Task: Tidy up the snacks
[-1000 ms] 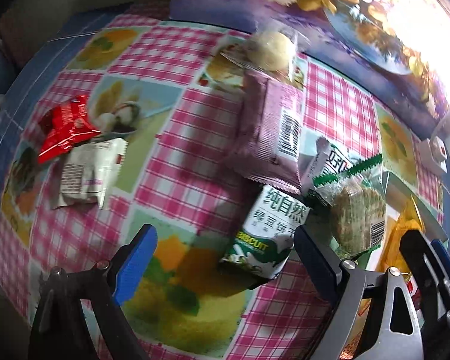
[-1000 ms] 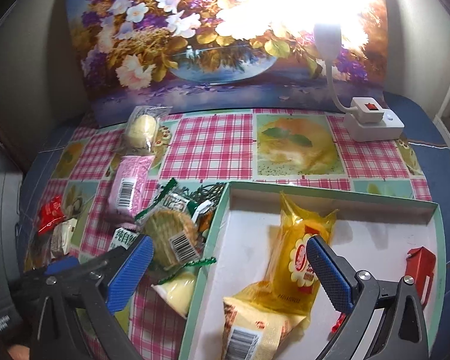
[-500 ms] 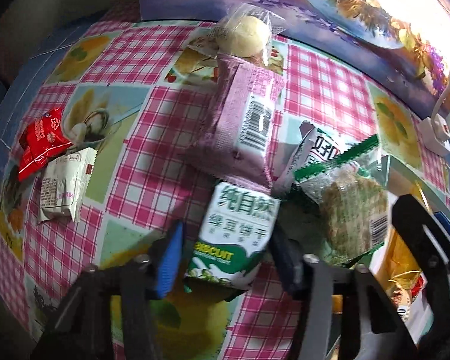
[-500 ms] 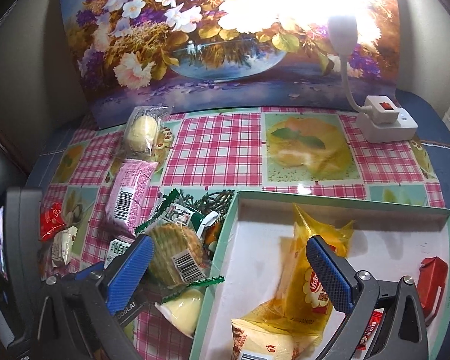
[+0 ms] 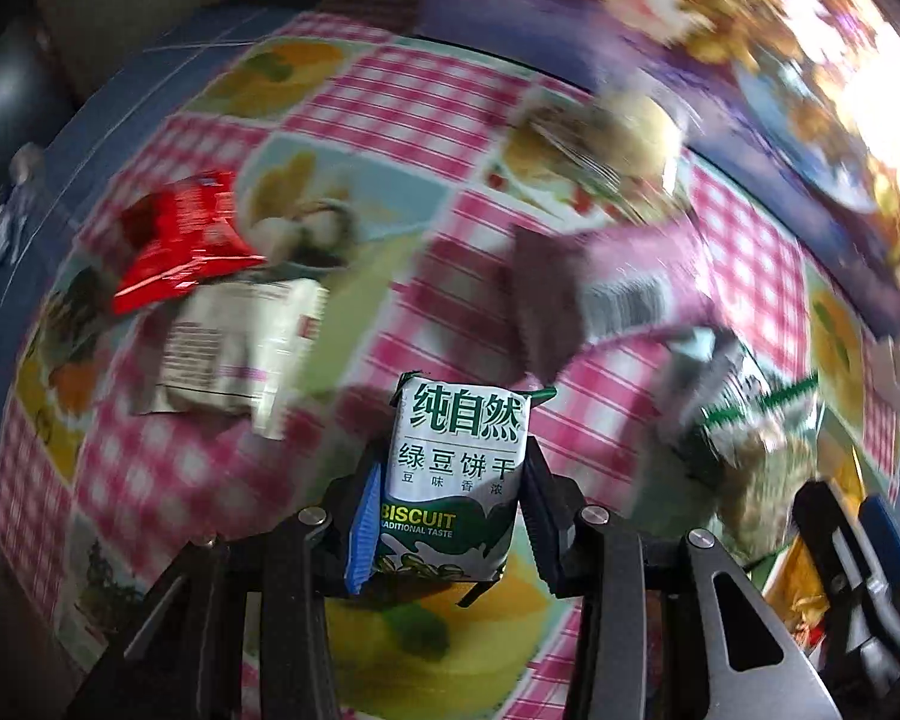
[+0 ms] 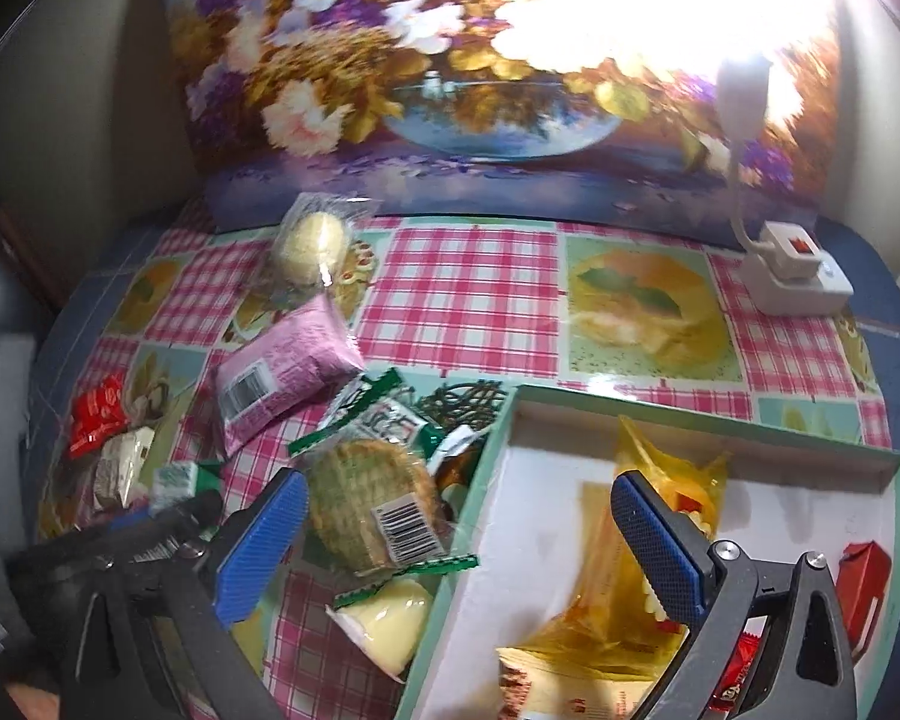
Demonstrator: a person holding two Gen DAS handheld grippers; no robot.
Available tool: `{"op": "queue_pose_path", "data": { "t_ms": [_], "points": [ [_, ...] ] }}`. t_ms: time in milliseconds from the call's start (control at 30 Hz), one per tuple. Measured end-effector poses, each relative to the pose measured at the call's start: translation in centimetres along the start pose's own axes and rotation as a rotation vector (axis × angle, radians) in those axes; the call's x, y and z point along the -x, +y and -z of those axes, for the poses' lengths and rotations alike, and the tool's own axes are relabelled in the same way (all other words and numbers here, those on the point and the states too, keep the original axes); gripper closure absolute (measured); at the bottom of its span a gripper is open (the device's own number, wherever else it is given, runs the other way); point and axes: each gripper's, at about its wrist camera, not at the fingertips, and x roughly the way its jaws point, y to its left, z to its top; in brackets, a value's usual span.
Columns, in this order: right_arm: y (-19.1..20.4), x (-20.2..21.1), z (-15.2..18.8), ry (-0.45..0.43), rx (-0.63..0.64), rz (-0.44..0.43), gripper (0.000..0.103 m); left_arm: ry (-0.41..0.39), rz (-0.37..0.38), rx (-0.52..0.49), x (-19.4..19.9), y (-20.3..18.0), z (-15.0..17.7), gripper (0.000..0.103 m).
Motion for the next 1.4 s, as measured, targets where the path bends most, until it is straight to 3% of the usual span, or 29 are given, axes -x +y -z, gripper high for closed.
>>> {"op": "queue_pose_path", "data": {
  "t_ms": [367, 500, 567, 667, 933, 1167, 1400],
  "points": [
    [5.0, -0.7, 1.1, -0.01, 0.253, 0.063, 0.015, -0.036, 0.026, 0.076, 2.0, 2.8, -0.6, 0.059],
    [5.3, -1.3, 1.5, 0.005, 0.264, 0.073, 0.03, -0.028, 0.037, 0.075, 1.4, 2.9, -0.5, 0.059],
    [5.2, -1.4, 1.5, 0.009, 0.26, 0.072, 0.043, -0.028, 0.04, 0.074, 1.3, 2.5, -0.5, 0.059],
    [5.1, -1.3, 1.4, 0.01, 0.239, 0.056, 0.049, -0.032, 0.043, 0.074, 1.6, 2.4, -0.5, 0.059],
    [4.5, -0.2, 0.8, -0.002, 0.187, 0.017, 0.05, -0.072, 0.045, 0.06, 3.5, 2.3, -0.6, 0.059],
    [4.1, 3.3, -0.4, -0.071, 0.146, -0.005, 0.05, -0.143, 0.053, 0.038, 6.3, 1.9, -0.8, 0.059],
    [1.7, 6.3, -0.2, -0.085, 0.031, 0.006, 0.05, -0.215, 0.085, -0.012, 9.4, 0.2, -0.5, 0.059]
  ]
}}
